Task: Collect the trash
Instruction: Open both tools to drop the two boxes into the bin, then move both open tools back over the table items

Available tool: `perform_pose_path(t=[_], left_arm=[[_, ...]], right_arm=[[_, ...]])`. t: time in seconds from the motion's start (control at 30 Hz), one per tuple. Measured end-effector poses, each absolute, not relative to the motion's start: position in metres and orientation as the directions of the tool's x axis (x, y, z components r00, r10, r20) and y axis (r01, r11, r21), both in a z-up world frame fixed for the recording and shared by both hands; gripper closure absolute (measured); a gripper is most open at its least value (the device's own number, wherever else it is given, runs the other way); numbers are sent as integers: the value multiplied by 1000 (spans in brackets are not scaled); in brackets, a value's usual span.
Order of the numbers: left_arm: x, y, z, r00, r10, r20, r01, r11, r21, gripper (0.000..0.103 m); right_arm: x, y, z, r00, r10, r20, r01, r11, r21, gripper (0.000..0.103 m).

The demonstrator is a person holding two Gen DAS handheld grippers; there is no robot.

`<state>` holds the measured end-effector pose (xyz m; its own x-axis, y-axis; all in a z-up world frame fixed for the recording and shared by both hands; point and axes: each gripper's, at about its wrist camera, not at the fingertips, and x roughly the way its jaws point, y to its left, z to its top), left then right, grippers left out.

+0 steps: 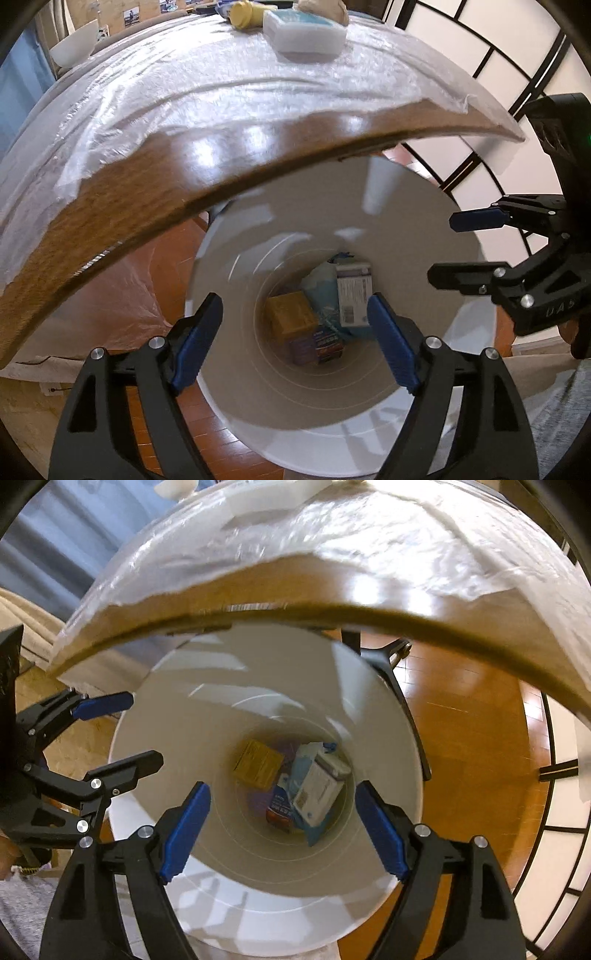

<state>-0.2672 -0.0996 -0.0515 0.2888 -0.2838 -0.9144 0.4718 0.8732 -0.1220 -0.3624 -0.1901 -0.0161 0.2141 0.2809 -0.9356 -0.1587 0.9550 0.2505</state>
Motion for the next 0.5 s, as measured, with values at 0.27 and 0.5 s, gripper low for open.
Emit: perform_pose_path(t=[0.27, 0.5], left_arm=[[-277, -96, 21, 405, -349, -845, 494, 861, -119, 5], [-247, -96, 73, 562, -328, -759, 440, 896, -62, 2]], right_arm=[[-365, -214, 70, 442, 207, -873, -181, 974, 140, 4], [-323, -245, 127, 611, 168, -773, -108, 986, 128, 4]])
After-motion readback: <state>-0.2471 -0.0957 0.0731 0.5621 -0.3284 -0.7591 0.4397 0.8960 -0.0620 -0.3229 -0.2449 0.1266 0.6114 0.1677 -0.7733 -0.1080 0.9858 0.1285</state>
